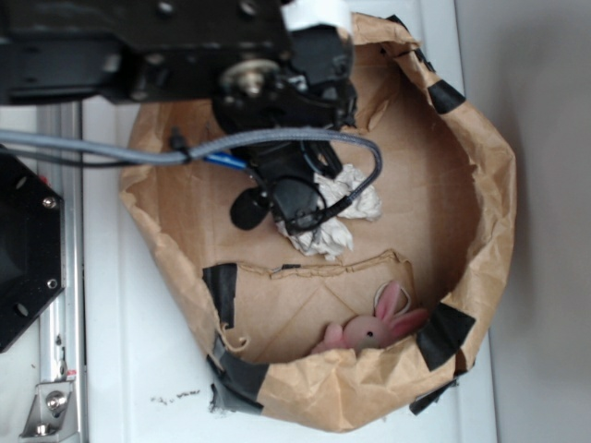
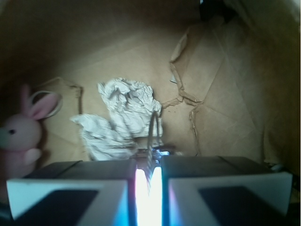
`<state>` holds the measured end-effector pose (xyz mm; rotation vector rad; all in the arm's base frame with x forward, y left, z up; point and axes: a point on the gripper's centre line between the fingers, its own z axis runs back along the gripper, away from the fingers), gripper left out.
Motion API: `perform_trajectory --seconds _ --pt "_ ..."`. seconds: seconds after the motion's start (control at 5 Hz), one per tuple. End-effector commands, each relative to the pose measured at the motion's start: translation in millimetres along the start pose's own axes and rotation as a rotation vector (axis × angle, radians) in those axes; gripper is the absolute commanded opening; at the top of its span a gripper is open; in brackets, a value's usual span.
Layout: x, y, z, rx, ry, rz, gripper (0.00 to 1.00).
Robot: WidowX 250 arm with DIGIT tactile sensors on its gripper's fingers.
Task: Grab the silver keys.
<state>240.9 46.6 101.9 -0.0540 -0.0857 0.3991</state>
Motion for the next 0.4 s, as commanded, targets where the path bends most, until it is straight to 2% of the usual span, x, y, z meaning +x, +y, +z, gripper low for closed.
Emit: perform_trajectory --seconds 0.0,0.2 --pt "-4.3 7.2 15.0 0.011 -0.028 -0.028 0.00" --pt "-6.2 9.5 14.7 0.005 -0.046 -0.026 0.00"
